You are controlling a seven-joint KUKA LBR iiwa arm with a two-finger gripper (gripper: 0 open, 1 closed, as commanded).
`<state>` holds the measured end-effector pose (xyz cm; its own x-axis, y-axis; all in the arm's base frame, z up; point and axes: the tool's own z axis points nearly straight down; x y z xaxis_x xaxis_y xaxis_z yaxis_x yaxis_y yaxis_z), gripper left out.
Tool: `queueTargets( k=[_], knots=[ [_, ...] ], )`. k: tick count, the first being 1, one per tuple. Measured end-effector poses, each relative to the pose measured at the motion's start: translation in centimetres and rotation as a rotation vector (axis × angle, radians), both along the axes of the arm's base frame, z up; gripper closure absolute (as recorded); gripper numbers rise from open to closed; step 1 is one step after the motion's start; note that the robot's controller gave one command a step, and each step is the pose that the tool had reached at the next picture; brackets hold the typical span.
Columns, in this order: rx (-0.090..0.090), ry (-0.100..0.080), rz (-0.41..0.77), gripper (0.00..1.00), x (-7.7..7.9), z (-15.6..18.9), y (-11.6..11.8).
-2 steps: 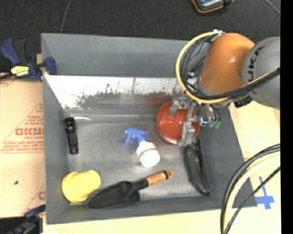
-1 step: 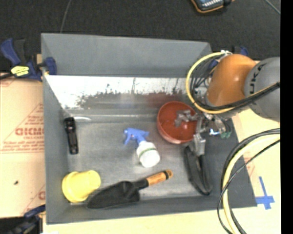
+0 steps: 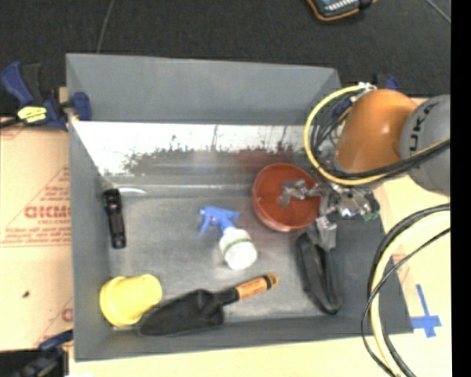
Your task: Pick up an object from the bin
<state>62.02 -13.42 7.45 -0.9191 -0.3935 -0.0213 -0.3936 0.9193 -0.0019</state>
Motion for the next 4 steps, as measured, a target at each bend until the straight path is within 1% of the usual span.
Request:
queueTargets(
  k=[1, 2, 3, 4],
  knots=[
    [-0.007, 0.004, -0.18, 0.0, 0.47, 0.31, 0.4],
    [0.003, -0.005, -0.01, 0.0, 0.24, 0.26, 0.18],
    [-0.009, 0.009, -0.17, 1.0, 0.46, 0.59, 0.15],
    [-0.009, 0.009, -0.17, 1.0, 0.46, 0.59, 0.15]
  ],
)
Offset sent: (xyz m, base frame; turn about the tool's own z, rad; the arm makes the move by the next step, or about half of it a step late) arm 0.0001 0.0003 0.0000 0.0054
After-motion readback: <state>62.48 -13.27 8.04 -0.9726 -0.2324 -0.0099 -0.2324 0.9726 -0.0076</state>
